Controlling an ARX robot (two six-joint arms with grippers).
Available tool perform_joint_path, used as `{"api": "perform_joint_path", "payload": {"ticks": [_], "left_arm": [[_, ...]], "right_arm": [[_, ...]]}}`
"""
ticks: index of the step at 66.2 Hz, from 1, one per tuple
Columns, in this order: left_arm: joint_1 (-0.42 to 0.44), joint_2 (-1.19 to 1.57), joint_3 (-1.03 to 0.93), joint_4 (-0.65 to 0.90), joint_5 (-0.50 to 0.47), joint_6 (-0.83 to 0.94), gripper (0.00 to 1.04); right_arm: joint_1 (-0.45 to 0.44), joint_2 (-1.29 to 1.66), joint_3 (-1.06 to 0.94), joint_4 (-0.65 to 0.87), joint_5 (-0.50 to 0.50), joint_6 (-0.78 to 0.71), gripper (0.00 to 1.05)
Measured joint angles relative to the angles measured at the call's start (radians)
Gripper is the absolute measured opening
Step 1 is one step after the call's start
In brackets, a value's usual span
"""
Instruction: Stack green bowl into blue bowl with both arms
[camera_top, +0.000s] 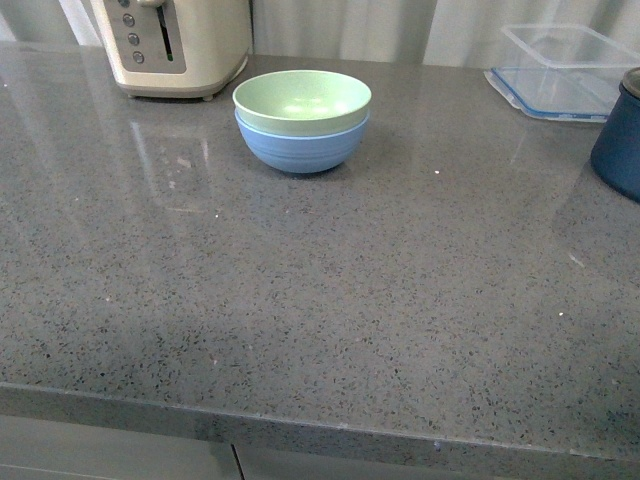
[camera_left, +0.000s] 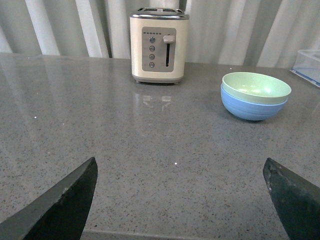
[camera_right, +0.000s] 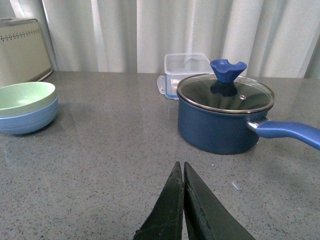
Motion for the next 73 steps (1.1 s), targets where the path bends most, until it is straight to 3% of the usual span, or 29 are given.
{"api": "perform_joint_path", "payload": {"ticks": [35, 42, 59, 66, 73], "left_arm": [[0.0, 0.0, 0.0, 0.0, 0.0, 0.0, 0.98], [0.0, 0.0, 0.0, 0.0, -0.001, 0.0, 0.98], [0.0, 0.0, 0.0, 0.0, 0.0, 0.0, 0.98], [0.0, 0.0, 0.0, 0.0, 0.0, 0.0, 0.98], [0.0, 0.0, 0.0, 0.0, 0.0, 0.0, 0.98]], "right_arm": [[0.0, -0.161, 0.0, -0.159, -0.001, 0.0, 0.01], [0.0, -0.292, 0.001, -0.324, -0.001, 0.0, 0.01], [0.0, -0.33, 0.001, -0.334, -0.001, -0.001, 0.01], [0.0, -0.33, 0.001, -0.334, -0.001, -0.001, 0.17], [0.0, -0.33, 0.001, -0.334, -0.001, -0.001, 0.44]]}}
